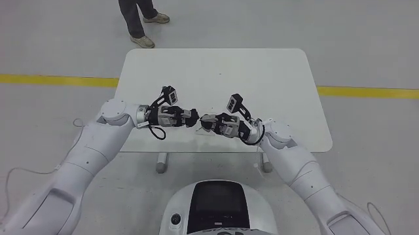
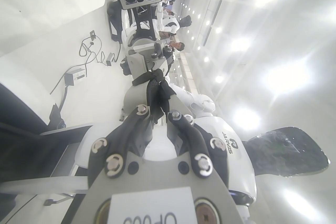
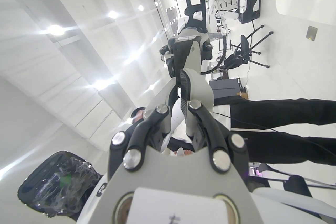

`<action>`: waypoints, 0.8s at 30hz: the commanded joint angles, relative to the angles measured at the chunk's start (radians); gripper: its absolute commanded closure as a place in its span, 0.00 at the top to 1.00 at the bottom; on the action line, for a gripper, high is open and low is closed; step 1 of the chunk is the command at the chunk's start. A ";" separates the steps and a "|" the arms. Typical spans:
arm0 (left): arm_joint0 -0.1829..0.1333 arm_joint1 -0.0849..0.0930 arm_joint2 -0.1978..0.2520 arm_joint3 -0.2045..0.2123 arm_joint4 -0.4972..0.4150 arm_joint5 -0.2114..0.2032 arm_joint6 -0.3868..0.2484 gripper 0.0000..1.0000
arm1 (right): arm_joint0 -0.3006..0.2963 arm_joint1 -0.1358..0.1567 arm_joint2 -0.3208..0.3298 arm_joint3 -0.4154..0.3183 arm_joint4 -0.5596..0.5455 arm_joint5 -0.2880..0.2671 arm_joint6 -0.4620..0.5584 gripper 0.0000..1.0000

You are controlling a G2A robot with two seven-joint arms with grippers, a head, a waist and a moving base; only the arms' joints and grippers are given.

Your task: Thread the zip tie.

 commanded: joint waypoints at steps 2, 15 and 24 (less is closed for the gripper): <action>-0.001 -0.001 0.000 0.002 0.001 0.000 -0.002 0.00 | 0.000 0.001 -0.002 -0.002 -0.002 0.001 0.008 0.00; -0.001 -0.002 -0.005 0.007 0.005 0.000 -0.011 0.00 | -0.009 0.010 0.016 -0.016 0.001 -0.002 0.020 0.72; 0.000 -0.003 -0.007 0.008 0.008 0.001 -0.014 0.00 | -0.004 0.010 0.010 -0.011 0.012 -0.002 0.027 0.31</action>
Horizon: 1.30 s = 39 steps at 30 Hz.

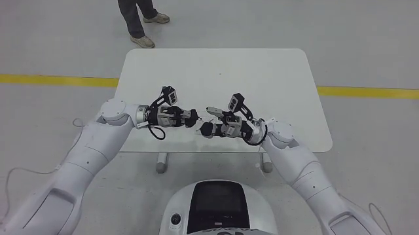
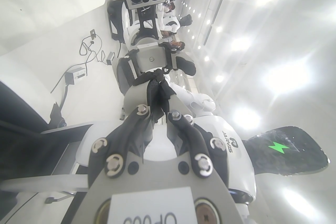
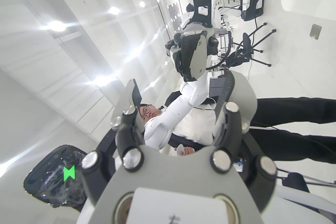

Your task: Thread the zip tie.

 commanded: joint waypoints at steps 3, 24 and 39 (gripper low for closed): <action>0.001 0.000 -0.001 0.001 0.001 0.001 -0.001 0.00 | 0.002 0.001 0.000 0.005 0.001 -0.003 0.000 0.31; 0.034 0.027 -0.115 0.067 -0.072 -0.125 -0.039 0.00 | -0.003 0.009 0.024 0.000 -0.026 -0.030 -0.024 1.00; 0.098 0.072 -0.281 -0.029 -0.155 -0.218 -0.039 0.00 | 0.002 0.011 0.021 -0.019 -0.071 -0.037 -0.061 1.00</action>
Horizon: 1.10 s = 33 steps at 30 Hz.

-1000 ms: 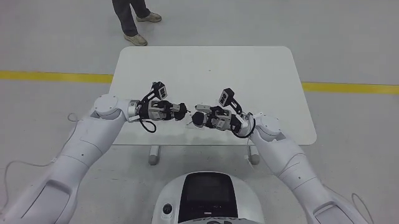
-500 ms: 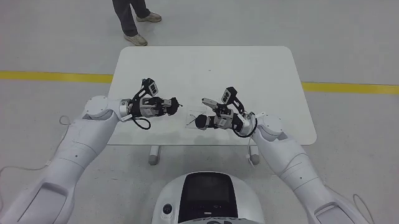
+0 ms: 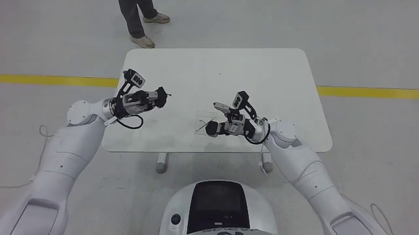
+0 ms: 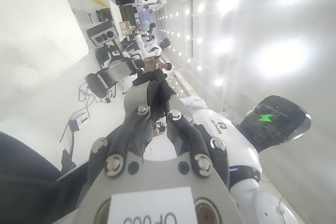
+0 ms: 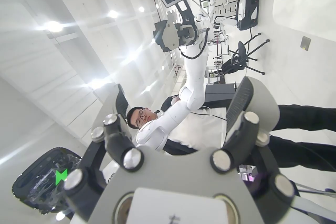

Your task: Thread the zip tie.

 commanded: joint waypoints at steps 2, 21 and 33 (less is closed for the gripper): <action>0.010 -0.002 -0.029 -0.016 -0.002 0.000 0.000 0.00 | 0.015 0.004 -0.009 -0.051 -0.120 -0.005 -0.083 1.00; 0.010 -0.002 -0.029 -0.016 -0.002 0.000 0.000 0.00 | 0.130 0.010 -0.140 -0.166 -0.736 0.174 -0.328 1.00; 0.010 -0.002 -0.029 -0.016 -0.002 0.000 0.000 0.00 | 0.337 -0.040 -0.327 -0.073 -1.081 0.408 -0.218 1.00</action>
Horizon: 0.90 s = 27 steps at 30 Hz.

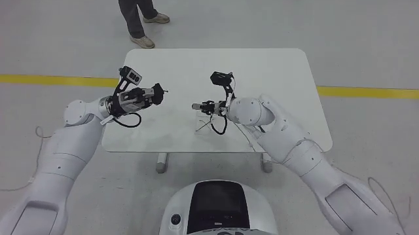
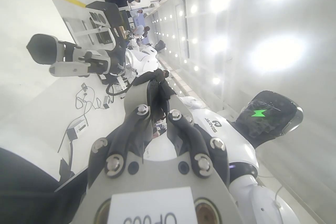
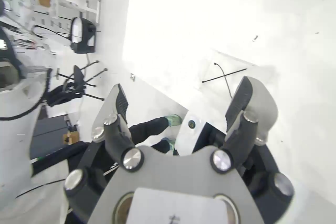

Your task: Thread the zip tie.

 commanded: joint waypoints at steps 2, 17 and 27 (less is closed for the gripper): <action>0.000 0.000 0.000 0.000 0.000 0.000 0.000 0.00 | 0.063 -0.033 -0.050 0.093 -0.045 -0.002 0.045 1.00; 0.000 0.000 0.000 0.000 0.000 0.000 0.000 0.00 | 0.139 -0.113 -0.125 0.243 -0.100 -0.018 0.070 1.00; 0.000 0.000 0.000 0.000 0.000 0.000 0.000 0.00 | 0.247 -0.192 -0.238 0.329 -0.270 -0.002 0.261 1.00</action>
